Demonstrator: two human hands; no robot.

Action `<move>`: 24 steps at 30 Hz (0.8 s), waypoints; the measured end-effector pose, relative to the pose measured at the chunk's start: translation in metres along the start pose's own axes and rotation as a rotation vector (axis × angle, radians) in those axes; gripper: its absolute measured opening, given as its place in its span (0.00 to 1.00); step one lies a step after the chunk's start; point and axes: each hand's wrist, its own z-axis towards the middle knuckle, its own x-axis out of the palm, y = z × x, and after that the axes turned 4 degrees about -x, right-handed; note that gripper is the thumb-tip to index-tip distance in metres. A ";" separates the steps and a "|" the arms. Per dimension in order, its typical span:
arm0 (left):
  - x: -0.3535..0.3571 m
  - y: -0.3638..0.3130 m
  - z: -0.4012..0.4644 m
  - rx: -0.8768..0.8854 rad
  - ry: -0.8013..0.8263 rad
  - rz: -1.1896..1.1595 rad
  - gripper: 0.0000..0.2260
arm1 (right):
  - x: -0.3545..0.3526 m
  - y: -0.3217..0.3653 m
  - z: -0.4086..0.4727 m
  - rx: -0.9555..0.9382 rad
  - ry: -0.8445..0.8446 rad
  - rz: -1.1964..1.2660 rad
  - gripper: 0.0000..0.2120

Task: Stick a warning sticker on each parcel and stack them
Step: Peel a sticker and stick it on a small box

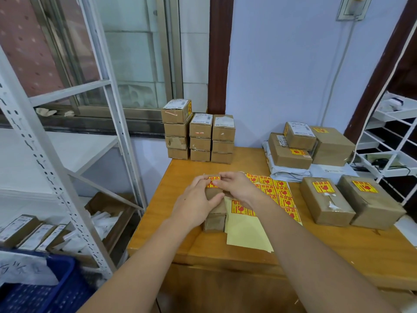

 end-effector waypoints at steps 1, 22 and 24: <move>-0.001 0.000 0.000 -0.003 0.000 0.003 0.30 | -0.003 0.000 -0.001 0.024 0.043 0.028 0.24; -0.002 -0.005 0.035 -0.291 0.013 -0.683 0.25 | 0.020 0.010 -0.014 -0.020 -0.117 -0.150 0.26; 0.001 -0.005 0.038 -0.260 0.001 -0.692 0.18 | 0.019 0.007 -0.015 -0.024 -0.124 -0.154 0.27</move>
